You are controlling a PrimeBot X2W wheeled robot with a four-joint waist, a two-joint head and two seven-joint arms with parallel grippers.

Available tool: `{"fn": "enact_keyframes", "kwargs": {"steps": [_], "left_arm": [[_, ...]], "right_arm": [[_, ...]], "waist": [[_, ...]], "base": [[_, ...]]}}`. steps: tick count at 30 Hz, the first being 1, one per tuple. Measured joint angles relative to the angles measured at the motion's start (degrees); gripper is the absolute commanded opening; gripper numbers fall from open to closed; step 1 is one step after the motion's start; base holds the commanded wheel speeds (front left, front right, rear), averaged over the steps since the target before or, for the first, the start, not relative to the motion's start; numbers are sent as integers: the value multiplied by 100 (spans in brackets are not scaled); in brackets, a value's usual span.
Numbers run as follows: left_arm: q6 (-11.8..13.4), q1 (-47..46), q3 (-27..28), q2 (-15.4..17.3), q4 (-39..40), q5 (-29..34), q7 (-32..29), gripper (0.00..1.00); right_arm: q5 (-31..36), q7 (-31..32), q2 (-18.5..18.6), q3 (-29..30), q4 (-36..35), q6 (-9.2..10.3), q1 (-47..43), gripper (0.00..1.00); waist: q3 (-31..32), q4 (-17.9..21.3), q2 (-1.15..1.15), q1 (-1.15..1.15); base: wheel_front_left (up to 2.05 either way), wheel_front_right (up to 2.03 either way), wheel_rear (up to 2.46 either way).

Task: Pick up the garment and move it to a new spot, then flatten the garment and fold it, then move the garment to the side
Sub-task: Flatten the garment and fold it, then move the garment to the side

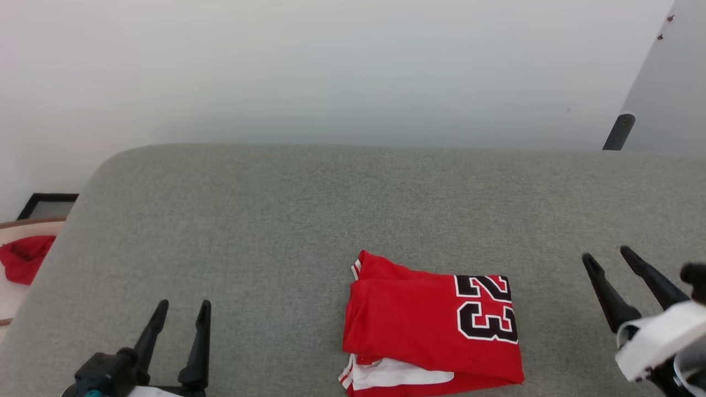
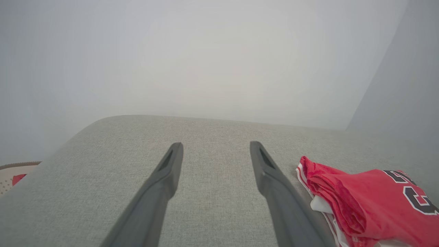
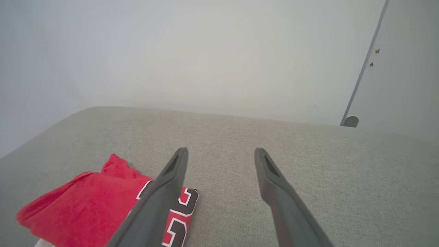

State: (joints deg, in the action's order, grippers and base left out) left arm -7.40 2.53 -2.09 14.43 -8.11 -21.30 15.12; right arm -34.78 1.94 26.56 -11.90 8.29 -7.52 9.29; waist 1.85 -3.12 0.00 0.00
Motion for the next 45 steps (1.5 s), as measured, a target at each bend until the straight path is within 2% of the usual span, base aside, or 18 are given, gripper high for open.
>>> {"fn": "enact_keyframes", "kwargs": {"steps": [9, 20, 31, 45], "left_arm": [[0, 69, 65, 55, 8, 115, 0, 100], [0, 137, 108, 107, 3, 125, 0, 100], [0, 208, 144, 112, 9, 133, 0, 100], [0, 219, 109, 100, -1, 137, 0, 100]], "right_arm": [[107, -776, -141, 364, 93, 0, -635, 100], [118, -1139, -319, 781, 174, 0, -1234, 100], [144, -1191, -474, 1005, 96, 0, -1552, 100], [314, -888, -625, 1083, -142, 0, -1601, 100]], "waist": [[150, -9, 0, 0], [304, -56, 0, 0], [370, 23, 0, 0], [342, -41, 0, 0]], "base": [[0, 0, 0], [0, 0, 0], [0, 0, 0], [0, 0, 0]]}}
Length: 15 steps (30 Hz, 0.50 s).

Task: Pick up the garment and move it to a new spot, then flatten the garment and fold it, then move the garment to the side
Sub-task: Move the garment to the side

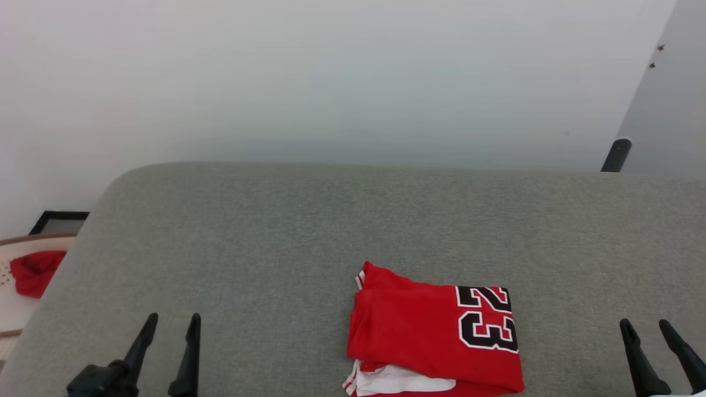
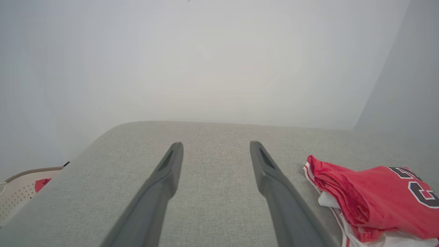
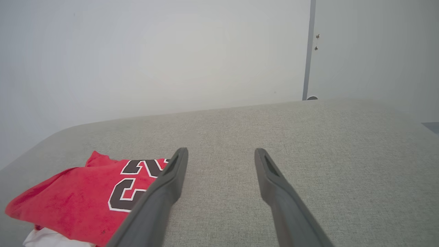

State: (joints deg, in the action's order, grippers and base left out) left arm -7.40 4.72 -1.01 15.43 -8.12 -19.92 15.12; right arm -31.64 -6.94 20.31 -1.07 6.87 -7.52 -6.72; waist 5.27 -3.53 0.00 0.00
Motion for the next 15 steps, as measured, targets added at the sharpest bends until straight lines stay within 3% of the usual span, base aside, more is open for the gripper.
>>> {"fn": "enact_keyframes", "kwargs": {"steps": [15], "left_arm": [[0, 11, 129, 13, -4, 32, 0, 100]], "right_arm": [[40, 619, 48, -442, 15, 0, 323, 100]], "waist": [[-167, -582, 0, 0]], "base": [[0, 0, 0]]}}
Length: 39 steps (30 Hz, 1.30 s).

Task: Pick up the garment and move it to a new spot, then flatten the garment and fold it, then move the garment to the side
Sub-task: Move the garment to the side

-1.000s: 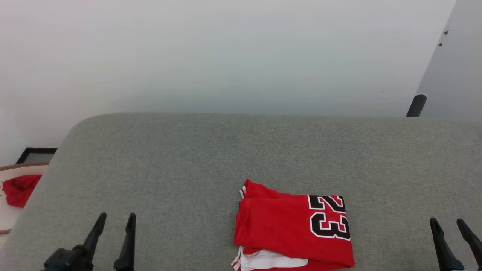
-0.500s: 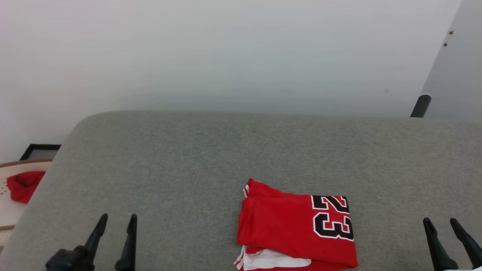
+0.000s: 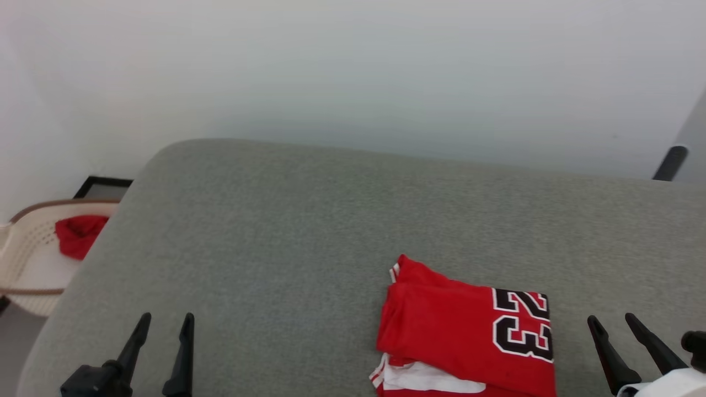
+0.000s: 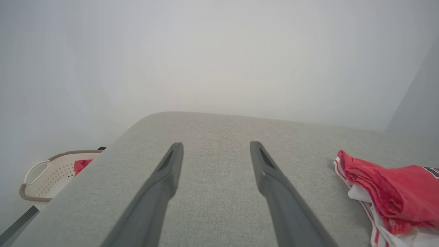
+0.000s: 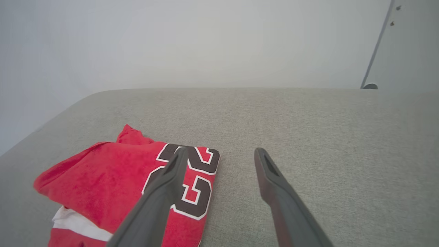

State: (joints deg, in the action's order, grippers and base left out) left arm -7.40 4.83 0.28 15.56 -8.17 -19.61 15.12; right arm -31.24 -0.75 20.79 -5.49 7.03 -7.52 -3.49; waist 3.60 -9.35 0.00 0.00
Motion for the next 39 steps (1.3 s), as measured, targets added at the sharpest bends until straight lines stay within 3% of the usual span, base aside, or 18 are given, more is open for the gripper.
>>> {"fn": "enact_keyframes", "kwargs": {"steps": [7, 19, 37, 38, 39], "left_arm": [[0, -9, -92, -79, 4, 2, 0, 100], [0, -316, -234, -310, -12, 0, 0, 100], [0, -617, -397, -524, -112, -62, 0, 100], [0, -633, -402, -530, -116, -62, 0, 100], [0, -654, -410, -532, -124, -63, 0, 100]], "right_arm": [[-74, 389, 134, -96, 165, 0, 165, 100], [-224, 1972, 334, -188, 267, 0, 513, 100], [62, 4184, 163, 137, 79, -2, 912, 100], [98, 4281, 167, 133, 59, -2, 940, 16], [109, 4376, 172, 132, 48, -2, 976, 0]], "waist": [[-192, -313, 0, 0], [-743, -649, 0, 0], [-1296, -908, 0, 0], [-1307, -916, 0, 0], [-1316, -923, 0, 0]], "base": [[0, 0, 0], [0, 0, 0], [0, 0, 0], [0, 0, 0], [0, 0, 0]]}}
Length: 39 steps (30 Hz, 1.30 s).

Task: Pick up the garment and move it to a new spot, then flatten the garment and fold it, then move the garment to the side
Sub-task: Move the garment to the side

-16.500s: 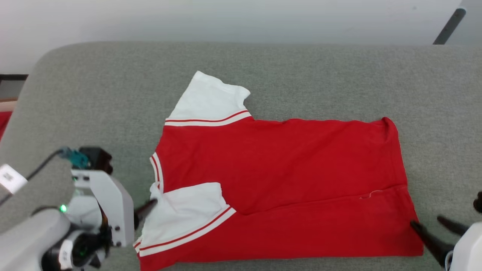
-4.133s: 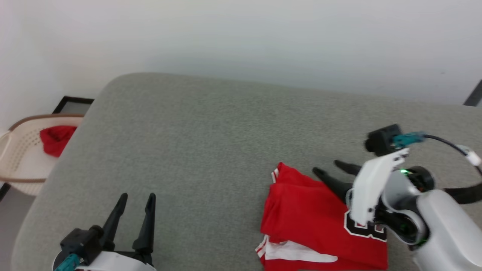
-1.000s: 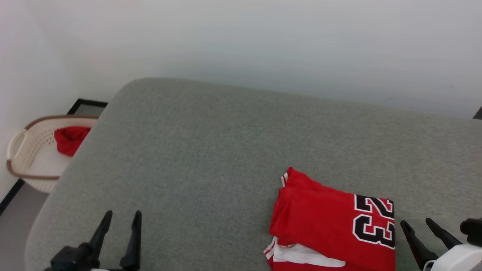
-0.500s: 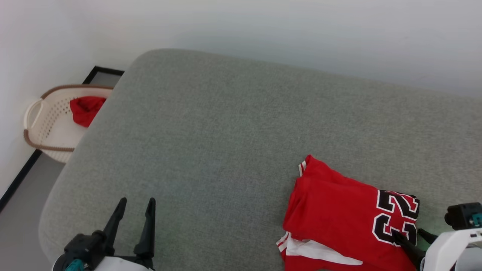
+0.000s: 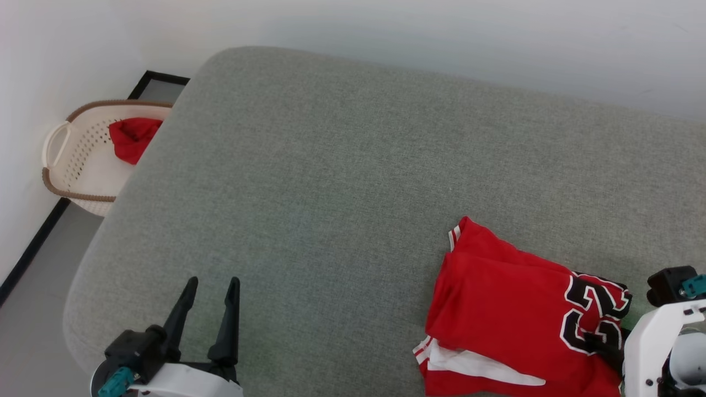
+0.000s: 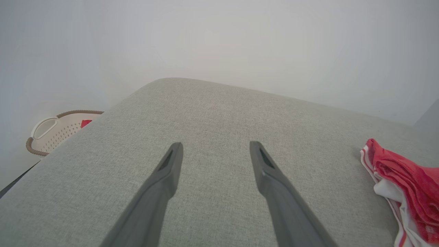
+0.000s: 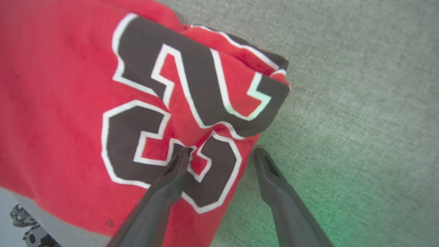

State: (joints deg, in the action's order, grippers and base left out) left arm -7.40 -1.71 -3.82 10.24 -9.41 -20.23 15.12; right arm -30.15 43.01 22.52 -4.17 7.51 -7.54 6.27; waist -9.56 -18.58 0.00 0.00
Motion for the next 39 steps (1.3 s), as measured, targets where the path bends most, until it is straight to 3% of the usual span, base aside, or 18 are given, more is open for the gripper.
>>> {"fn": "enact_keyframes", "kwargs": {"steps": [9, 17, 39], "left_arm": [[0, -38, 34, -8, -25, -30, 0, 100], [0, -97, 26, -13, -8, -18, 0, 100], [0, -499, -90, 141, 188, 74, 0, 100]], "right_arm": [[9, 305, 165, -19, -62, -3, 271, 0], [14, 285, 588, -14, -45, 0, 649, 0], [97, -433, 2361, -190, 100, 1, 1836, 0]], "waist": [[-42, 20, 0, 0], [-77, 170, 0, 0], [-392, 1197, 0, 0]], "base": [[0, 0, 0], [0, 0, 0], [0, 0, 0]]}}
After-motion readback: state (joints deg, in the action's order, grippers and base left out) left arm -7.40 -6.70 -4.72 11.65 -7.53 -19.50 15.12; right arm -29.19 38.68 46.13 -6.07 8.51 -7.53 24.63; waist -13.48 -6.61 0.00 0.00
